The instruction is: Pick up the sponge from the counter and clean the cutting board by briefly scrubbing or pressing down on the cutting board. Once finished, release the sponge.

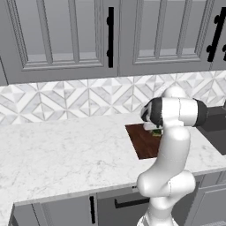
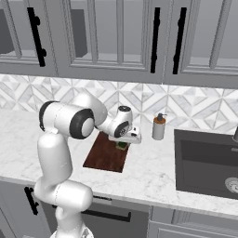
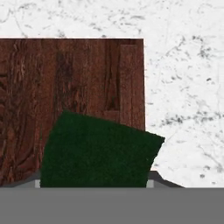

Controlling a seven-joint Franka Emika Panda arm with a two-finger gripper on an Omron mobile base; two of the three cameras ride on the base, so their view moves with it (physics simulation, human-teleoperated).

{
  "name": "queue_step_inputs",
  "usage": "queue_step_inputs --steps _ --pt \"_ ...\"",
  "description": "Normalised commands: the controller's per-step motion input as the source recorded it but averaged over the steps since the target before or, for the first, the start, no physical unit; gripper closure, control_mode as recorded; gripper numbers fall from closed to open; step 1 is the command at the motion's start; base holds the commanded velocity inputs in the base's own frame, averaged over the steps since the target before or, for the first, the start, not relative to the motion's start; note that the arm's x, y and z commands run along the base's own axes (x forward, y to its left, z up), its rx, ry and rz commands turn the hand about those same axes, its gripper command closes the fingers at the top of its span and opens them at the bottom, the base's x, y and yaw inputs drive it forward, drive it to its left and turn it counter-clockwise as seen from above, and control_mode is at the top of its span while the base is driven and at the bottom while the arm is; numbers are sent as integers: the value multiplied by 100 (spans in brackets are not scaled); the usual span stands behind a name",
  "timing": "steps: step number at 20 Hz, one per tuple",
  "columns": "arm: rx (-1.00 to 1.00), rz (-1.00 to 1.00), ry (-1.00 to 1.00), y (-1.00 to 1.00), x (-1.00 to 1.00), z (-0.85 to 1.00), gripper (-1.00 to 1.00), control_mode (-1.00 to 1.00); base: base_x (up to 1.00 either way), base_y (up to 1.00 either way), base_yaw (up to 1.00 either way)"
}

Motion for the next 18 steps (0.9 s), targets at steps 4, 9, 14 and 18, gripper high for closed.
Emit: queue_step_inputs --steps 4,9,14,18 --pt "0 0 0 0 -76 -37 100 -100 0 0 0" --pt "-3 0 0 12 -36 -72 100 -100 0 0 0" --pt "-2 0 1 14 -52 -77 100 -100 0 0 0" --pt "0 0 0 0 -95 -38 100 -100 0 0 0"
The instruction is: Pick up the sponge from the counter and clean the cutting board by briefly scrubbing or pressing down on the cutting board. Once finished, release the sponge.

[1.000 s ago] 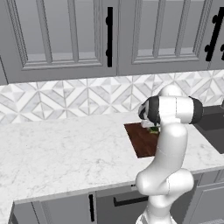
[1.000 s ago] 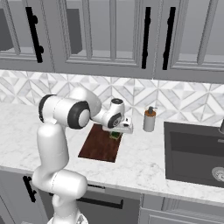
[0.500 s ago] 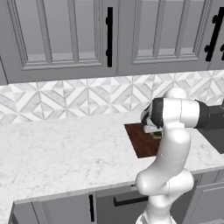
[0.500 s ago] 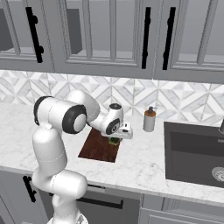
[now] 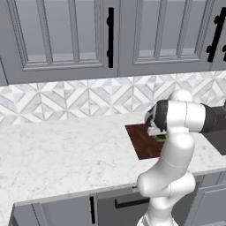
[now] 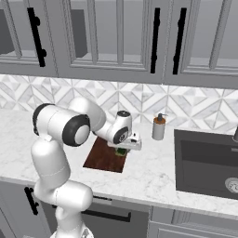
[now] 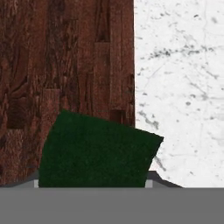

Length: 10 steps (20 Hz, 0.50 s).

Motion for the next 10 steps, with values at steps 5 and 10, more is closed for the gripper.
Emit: queue_step_inputs --steps 5,10 --pt "0 0 0 11 -47 -50 100 -100 0 0 0" --pt "-2 0 0 31 -48 -84 100 -100 0 0 0"
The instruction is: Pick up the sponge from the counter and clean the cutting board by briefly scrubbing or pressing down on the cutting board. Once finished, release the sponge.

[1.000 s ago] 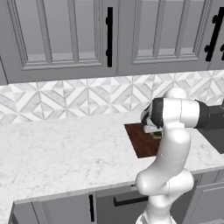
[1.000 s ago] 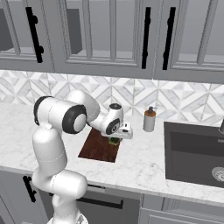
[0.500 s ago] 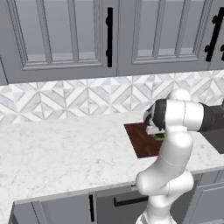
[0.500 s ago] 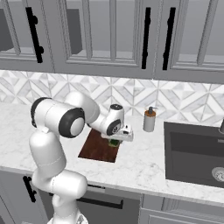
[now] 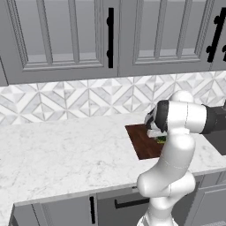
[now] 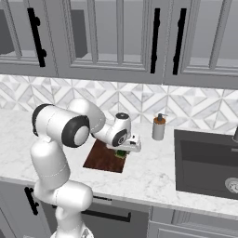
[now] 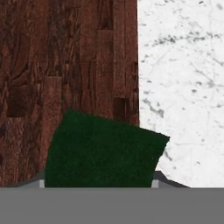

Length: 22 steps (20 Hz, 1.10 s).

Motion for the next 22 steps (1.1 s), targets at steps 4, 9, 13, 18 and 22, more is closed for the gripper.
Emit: queue_step_inputs --steps 4,9,13,18,22 --pt "0 0 0 24 -75 -38 100 -100 0 0 0" --pt "0 0 0 24 -79 -19 100 -100 0 0 0" --pt "0 0 -1 11 -53 -18 100 -100 0 0 0" --pt "0 0 0 6 -25 -27 100 -100 0 0 0" --pt "-1 0 3 28 -29 -63 100 -100 0 0 0"
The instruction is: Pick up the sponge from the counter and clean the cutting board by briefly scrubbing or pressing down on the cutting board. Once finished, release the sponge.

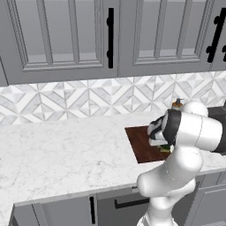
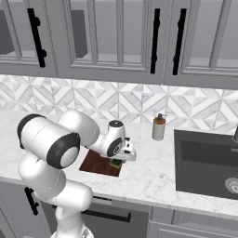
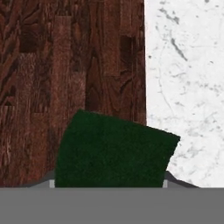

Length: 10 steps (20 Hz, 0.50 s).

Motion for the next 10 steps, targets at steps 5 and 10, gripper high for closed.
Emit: queue_step_inputs --steps 5,10 --pt "0 0 0 9 -26 0 100 -100 0 0 0" --pt "0 0 0 16 -24 -7 100 -100 0 0 0"
